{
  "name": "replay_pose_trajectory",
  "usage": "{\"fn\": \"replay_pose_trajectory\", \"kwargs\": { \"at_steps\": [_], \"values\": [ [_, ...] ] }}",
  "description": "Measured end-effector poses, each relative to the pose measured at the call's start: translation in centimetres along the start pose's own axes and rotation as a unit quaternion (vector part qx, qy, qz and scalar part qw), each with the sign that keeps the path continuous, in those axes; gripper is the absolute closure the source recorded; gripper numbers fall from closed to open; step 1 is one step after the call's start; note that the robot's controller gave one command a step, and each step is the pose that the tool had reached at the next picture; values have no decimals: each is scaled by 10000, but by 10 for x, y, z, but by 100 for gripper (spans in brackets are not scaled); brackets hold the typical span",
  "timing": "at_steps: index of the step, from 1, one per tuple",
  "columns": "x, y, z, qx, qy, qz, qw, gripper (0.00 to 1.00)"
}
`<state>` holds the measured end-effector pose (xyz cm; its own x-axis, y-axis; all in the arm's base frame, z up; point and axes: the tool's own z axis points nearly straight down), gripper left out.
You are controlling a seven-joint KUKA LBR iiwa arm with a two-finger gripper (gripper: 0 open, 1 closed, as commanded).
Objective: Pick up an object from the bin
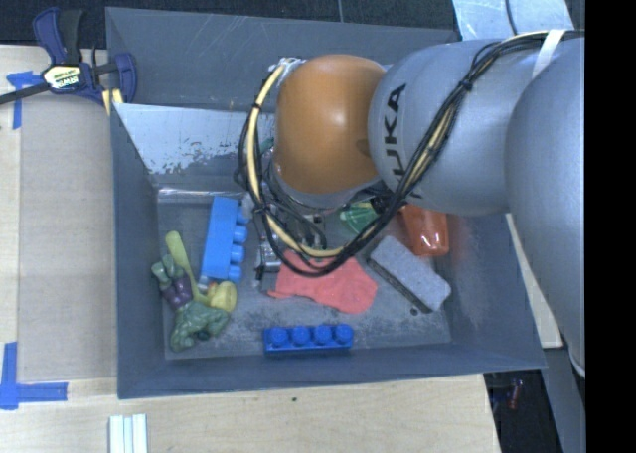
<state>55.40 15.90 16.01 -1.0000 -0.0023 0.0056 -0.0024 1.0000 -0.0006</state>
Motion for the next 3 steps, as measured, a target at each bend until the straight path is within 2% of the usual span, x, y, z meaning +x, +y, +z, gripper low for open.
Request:
{"fn": "replay_pose_trajectory", "kwargs": {
  "at_steps": [1,2,3],
  "values": [
    [-2,0,-5,-9,-40,12,10000,0],
    [5,-57,2,-13,-38,168,9999,0],
    [8,-86,-21,-19,-62,298,9995,0]
  ]
}}
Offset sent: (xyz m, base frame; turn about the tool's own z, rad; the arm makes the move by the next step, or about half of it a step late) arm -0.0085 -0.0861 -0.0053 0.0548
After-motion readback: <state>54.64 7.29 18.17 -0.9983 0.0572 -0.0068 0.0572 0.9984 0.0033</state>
